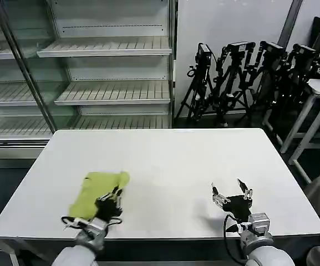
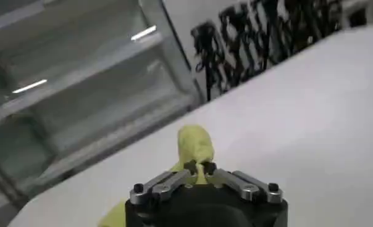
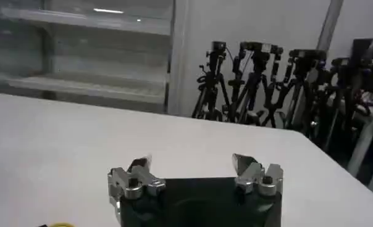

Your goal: Fold and organize the clothes.

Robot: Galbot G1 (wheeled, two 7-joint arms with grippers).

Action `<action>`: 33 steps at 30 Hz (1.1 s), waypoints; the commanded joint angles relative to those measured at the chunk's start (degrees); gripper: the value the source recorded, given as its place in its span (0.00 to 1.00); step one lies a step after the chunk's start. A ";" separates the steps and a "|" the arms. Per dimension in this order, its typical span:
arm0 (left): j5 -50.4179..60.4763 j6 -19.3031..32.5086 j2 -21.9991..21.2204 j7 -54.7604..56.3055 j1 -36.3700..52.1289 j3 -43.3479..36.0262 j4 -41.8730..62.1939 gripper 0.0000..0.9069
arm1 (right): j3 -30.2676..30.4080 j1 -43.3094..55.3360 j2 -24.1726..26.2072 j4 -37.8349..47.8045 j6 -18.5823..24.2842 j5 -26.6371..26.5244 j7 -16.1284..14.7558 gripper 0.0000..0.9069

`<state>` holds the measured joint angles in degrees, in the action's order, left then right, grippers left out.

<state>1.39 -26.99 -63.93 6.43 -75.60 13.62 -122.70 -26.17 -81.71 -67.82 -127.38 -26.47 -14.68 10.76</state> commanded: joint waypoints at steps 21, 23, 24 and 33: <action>-40.83 -4.52 -14.25 34.01 24.61 -14.46 13.36 0.37 | -6.98 4.63 2.82 0.08 -1.30 -1.96 -1.41 1.00; -41.89 -3.79 -14.84 33.87 25.25 -14.61 13.11 1.00 | -6.82 5.81 2.97 0.29 -2.01 -2.61 -0.63 1.00; -42.07 -3.15 -15.22 33.86 25.50 -14.84 12.89 1.00 | -6.58 6.68 2.94 0.61 -2.08 -2.57 -0.57 1.00; -42.33 -2.46 -17.46 31.18 27.56 -14.28 10.33 1.00 | -3.49 13.59 2.88 4.56 -2.38 -1.21 -2.17 1.00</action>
<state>-35.12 -30.25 -77.95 34.21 -51.80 -0.37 -112.89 -30.45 -74.61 -65.06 -125.74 -28.23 -16.72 9.47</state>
